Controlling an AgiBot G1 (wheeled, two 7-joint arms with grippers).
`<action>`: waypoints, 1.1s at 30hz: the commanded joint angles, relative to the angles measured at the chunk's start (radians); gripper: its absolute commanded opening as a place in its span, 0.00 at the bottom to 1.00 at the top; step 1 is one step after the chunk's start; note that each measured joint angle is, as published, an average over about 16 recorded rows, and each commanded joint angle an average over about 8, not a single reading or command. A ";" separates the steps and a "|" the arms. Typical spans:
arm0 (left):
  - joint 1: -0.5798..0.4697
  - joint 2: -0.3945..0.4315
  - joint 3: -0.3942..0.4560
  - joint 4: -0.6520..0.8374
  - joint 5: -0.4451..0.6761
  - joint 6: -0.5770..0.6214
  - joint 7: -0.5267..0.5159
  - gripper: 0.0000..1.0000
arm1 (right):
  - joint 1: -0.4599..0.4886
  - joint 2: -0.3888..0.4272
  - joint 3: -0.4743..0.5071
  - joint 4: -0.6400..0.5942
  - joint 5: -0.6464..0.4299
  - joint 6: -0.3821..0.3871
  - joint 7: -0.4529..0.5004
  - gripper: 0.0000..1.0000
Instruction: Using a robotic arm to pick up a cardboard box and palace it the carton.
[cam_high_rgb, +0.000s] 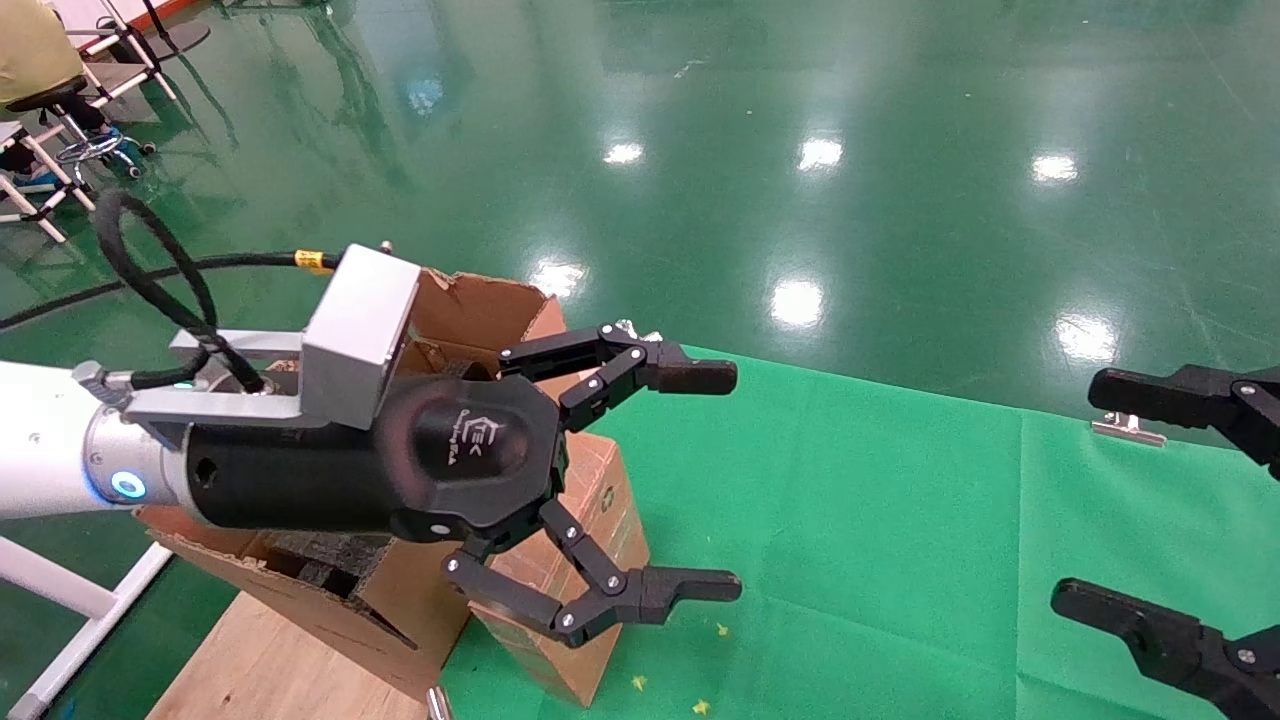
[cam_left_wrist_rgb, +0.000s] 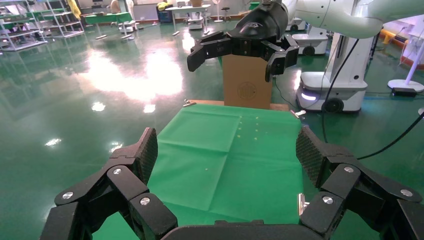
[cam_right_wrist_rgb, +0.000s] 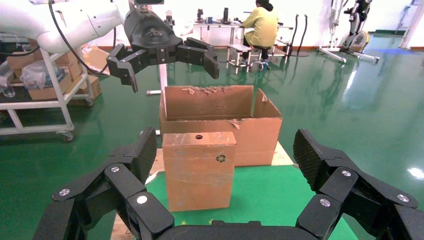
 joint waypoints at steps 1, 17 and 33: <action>0.000 0.000 0.000 0.000 0.000 0.000 0.000 1.00 | 0.000 0.000 0.000 0.000 0.000 0.000 0.000 1.00; 0.000 0.000 0.000 0.000 0.000 0.000 0.000 1.00 | 0.000 0.000 0.000 0.000 0.000 0.000 0.000 0.31; -0.053 -0.086 0.046 -0.017 0.128 -0.082 -0.190 1.00 | 0.000 0.000 0.000 0.000 0.000 0.000 0.000 0.00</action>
